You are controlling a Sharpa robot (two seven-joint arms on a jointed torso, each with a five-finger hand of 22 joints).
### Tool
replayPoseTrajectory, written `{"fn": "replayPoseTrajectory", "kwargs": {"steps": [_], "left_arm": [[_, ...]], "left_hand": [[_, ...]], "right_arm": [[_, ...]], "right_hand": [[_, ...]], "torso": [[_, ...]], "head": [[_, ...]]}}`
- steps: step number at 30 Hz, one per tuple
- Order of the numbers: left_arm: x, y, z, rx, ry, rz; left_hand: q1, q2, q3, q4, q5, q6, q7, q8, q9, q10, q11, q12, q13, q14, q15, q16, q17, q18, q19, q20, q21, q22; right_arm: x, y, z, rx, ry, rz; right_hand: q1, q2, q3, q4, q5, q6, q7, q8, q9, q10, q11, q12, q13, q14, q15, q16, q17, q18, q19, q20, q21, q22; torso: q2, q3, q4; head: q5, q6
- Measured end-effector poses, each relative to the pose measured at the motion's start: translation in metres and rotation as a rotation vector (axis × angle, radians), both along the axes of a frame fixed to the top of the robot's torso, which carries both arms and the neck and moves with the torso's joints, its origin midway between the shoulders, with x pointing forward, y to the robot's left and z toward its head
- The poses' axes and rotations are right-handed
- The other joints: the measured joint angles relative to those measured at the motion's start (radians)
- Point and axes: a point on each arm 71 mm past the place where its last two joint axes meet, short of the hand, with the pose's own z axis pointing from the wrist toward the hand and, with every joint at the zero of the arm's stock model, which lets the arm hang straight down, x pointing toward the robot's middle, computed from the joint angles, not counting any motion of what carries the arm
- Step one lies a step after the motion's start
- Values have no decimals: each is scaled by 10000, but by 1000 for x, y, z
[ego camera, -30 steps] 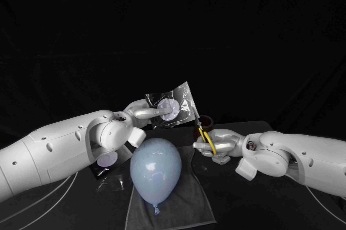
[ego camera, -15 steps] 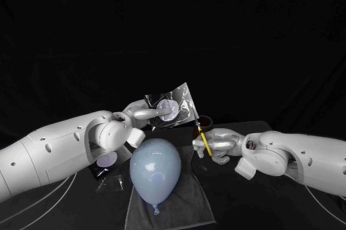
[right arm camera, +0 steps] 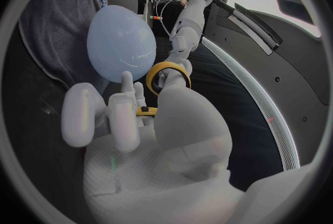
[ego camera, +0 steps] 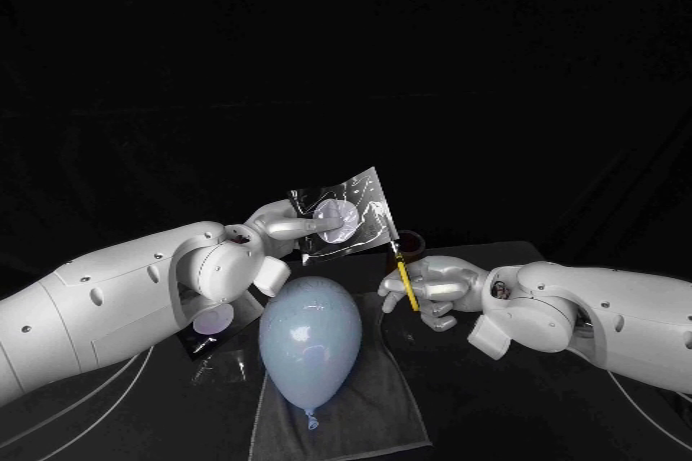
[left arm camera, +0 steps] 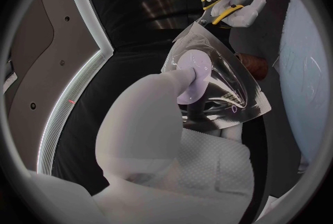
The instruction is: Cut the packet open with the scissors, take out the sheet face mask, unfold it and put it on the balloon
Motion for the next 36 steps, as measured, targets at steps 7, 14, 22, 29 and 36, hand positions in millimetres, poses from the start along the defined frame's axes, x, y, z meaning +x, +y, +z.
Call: {"fn": "replayPoseTrajectory", "kwargs": {"steps": [7,14,22,29,36], "left_arm": [[0,0,0,59,-52,-23],[0,0,0,169,-146,-78],[0,0,-1,278,-237,-119],[0,0,-1,330,-287,-175],[-1,0,0,362,-329,-234]], "left_hand": [[0,0,0,0,15,-1,-1,-10,0,0,1,0,-1,50,-22,0,-1,-3,0,0,-1,-1],[-29,29,-1,0,15,-17,14,5,0,-1,1,0,-1,51,-21,-38,-2,-5,0,1,-2,-1],[-42,40,-1,1,14,-38,-1,22,0,-2,2,0,-2,51,-20,-38,-4,-8,-1,1,-2,-2],[-43,38,-1,1,14,-39,4,22,0,-2,2,1,-2,51,-20,-38,3,-11,-1,1,-2,-2],[-56,26,-1,1,-6,5,0,22,0,-2,2,1,-2,51,-19,-38,4,-11,-1,1,-3,-2]], "right_arm": [[-1,2,1,46,-13,47],[-3,3,1,135,-14,69],[-2,2,2,224,-33,-17],[-1,1,3,313,-74,-196],[1,-1,4,341,-83,-350]], "right_hand": [[-16,-16,-2,56,0,108,3,0,-21,1,0,-39,-122,0,0,-18,-34,-1,-35,35,0,4],[-16,-16,-2,56,0,324,15,0,-94,131,48,-39,-290,0,0,-18,-6,-5,-35,35,0,5],[120,120,-1,56,0,1523,82,589,-80,1833,-319,964,-197,-14,-245,195,315,-14,338,-189,673,3],[197,197,-21,-10,0,2448,-622,1859,508,2479,-175,4933,3348,0,-797,402,345,-18,493,-784,1250,-3],[108,306,-12,-73,0,2754,-1008,3102,1381,2479,-175,5230,7386,1,-797,795,349,-108,505,-1045,1789,-1]], "torso": [[-1,7,-6],[-1,7,-5],[-1,8,-6],[-1,8,-5],[-1,6,-1]], "head": [[-10,-1],[-14,0],[-20,-5],[-27,-8],[-38,-19]]}}
